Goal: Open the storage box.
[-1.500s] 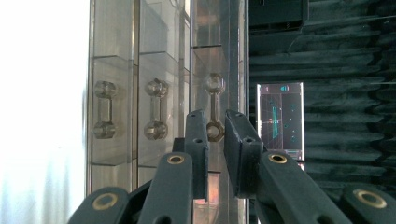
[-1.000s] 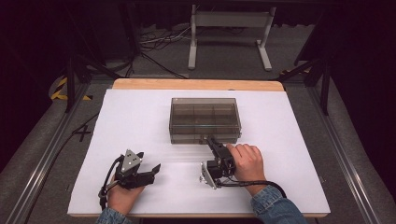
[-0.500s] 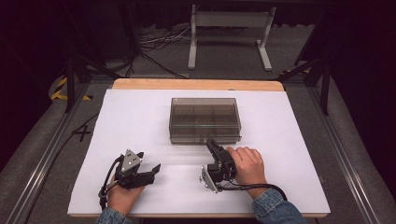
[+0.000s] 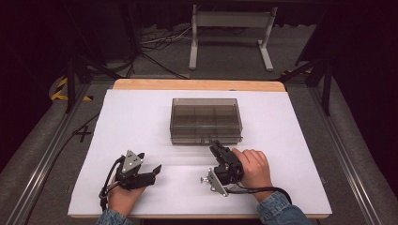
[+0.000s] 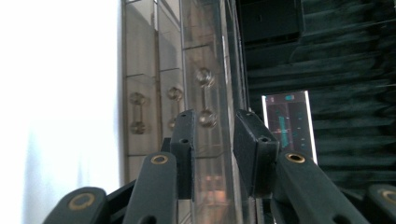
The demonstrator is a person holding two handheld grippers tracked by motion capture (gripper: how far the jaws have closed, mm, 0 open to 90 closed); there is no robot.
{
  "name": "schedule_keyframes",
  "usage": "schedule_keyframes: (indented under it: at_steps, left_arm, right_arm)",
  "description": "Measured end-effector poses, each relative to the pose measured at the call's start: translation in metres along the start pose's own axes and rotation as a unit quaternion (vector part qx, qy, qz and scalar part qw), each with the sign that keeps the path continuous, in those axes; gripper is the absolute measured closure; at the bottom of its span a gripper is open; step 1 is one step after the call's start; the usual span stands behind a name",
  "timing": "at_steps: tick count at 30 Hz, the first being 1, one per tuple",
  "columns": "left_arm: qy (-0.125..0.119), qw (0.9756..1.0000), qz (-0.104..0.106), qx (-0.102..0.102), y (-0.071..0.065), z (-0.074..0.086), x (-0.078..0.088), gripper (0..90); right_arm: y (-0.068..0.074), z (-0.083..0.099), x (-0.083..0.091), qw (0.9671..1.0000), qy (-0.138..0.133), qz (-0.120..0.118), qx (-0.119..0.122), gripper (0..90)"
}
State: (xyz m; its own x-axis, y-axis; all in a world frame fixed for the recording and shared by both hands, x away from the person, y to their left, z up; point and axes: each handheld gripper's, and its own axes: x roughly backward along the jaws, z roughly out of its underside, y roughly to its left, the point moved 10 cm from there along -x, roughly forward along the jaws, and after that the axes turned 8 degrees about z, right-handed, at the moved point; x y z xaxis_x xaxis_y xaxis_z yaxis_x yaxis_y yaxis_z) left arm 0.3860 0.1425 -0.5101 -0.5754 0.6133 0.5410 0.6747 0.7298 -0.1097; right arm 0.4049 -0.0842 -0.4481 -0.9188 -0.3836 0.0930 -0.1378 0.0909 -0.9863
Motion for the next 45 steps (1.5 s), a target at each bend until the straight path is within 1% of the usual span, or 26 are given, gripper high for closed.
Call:
schedule_keyframes:
  at_steps: [2,4,5,6,8,10,11,14,18,20,22,25,26,27,28,29,30,34,35,36,38,39,41,43,44,45]
  left_arm:
    - [0.000,1.0000,0.000,-0.001,0.000,0.000,0.000,22.2]
    - [0.001,1.0000,0.000,-0.001,0.000,0.000,0.000,22.2]
    - [0.000,1.0000,-0.001,0.000,0.000,0.000,0.000,22.2]
    - [0.000,1.0000,-0.001,0.000,0.000,0.000,0.000,22.2]
    - [0.001,1.0000,-0.001,-0.001,0.000,0.000,0.000,22.2]
    - [0.001,1.0000,-0.001,-0.001,0.000,0.000,0.000,22.2]
    - [0.001,1.0000,-0.001,0.000,0.000,0.000,0.000,22.2]
    - [0.001,1.0000,-0.001,-0.001,0.000,0.000,0.000,22.2]
    - [0.001,1.0000,0.000,0.000,0.000,0.000,0.000,22.2]
    - [0.001,1.0000,0.000,-0.001,0.000,0.000,0.000,22.2]
    - [0.001,1.0000,-0.001,-0.001,0.000,0.000,0.000,22.2]
    - [0.001,1.0000,-0.001,-0.001,0.000,0.000,0.000,22.2]
    - [0.001,1.0000,-0.001,-0.001,0.000,0.000,0.000,22.2]
    - [0.001,1.0000,-0.001,-0.001,0.000,0.000,0.000,22.2]
    - [0.001,1.0000,-0.001,-0.001,0.000,0.000,-0.001,22.2]
    - [0.001,1.0000,-0.001,-0.001,0.000,0.000,-0.001,22.2]
    - [0.002,1.0000,-0.001,-0.001,0.000,0.000,-0.001,22.2]
    - [0.002,1.0000,-0.001,-0.001,0.000,0.000,-0.001,22.1]
    - [0.002,1.0000,0.000,0.000,0.000,0.000,-0.001,22.2]
    - [0.002,1.0000,0.000,-0.001,0.000,0.000,-0.001,22.2]
    - [0.002,1.0000,-0.001,-0.001,0.000,0.000,-0.001,22.2]
    - [0.003,1.0000,-0.001,-0.001,0.000,0.001,-0.001,22.1]
    - [0.004,1.0000,-0.001,-0.001,0.000,0.001,-0.001,22.1]
    - [0.005,1.0000,-0.002,-0.001,0.000,0.001,-0.001,22.1]
    - [0.005,1.0000,-0.002,-0.001,0.000,0.001,-0.001,22.0]
    - [0.006,1.0000,-0.004,-0.001,0.000,0.001,-0.001,22.0]
  right_arm:
    - [0.002,0.002,0.003,0.9997,-0.011,-0.015,-0.017,68.6]
    - [0.002,0.004,0.006,0.9985,-0.019,-0.029,-0.043,67.8]
    - [0.002,0.005,0.007,0.9980,-0.020,-0.032,-0.051,67.0]
    - [0.002,0.005,0.007,0.9980,-0.020,-0.032,-0.051,67.0]
    - [0.002,0.009,0.009,0.9959,-0.023,-0.045,-0.075,64.8]
    - [0.002,0.012,0.009,0.9940,-0.022,-0.054,-0.093,64.5]
    - [0.002,0.012,0.009,0.9924,-0.023,-0.060,-0.105,64.5]
    - [-0.001,0.016,0.011,0.9858,-0.026,-0.071,-0.150,64.8]
    - [-0.005,0.020,0.014,0.9783,-0.032,-0.083,-0.187,66.2]
    - [-0.007,0.021,0.016,0.9728,-0.038,-0.089,-0.210,66.7]
    - [-0.008,0.021,0.017,0.9678,-0.042,-0.098,-0.228,67.3]
    - [-0.009,0.022,0.018,0.9627,-0.049,-0.115,-0.240,67.7]
    - [-0.009,0.022,0.018,0.9627,-0.049,-0.115,-0.240,67.7]
    - [-0.011,0.022,0.019,0.9579,-0.053,-0.125,-0.253,68.3]
    - [-0.011,0.022,0.020,0.9551,-0.053,-0.130,-0.261,68.6]
    - [-0.011,0.022,0.020,0.9551,-0.053,-0.130,-0.261,68.6]
    - [-0.012,0.023,0.020,0.9523,-0.055,-0.135,-0.268,69.3]
    - [-0.015,0.026,0.021,0.9372,-0.053,-0.153,-0.309,69.7]
    - [-0.016,0.027,0.022,0.9325,-0.050,-0.157,-0.321,69.7]
    - [-0.017,0.028,0.022,0.9296,-0.047,-0.162,-0.328,69.7]
    - [-0.019,0.029,0.022,0.9247,-0.042,-0.171,-0.337,69.7]
    - [-0.020,0.028,0.023,0.9212,-0.041,-0.177,-0.344,69.8]
    - [-0.023,0.028,0.025,0.9170,-0.034,-0.187,-0.351,69.6]
    - [-0.024,0.027,0.025,0.9107,-0.026,-0.205,-0.358,68.6]
    - [-0.024,0.027,0.025,0.9107,-0.026,-0.205,-0.358,68.6]
    - [-0.025,0.026,0.026,0.9089,-0.022,-0.212,-0.359,68.6]
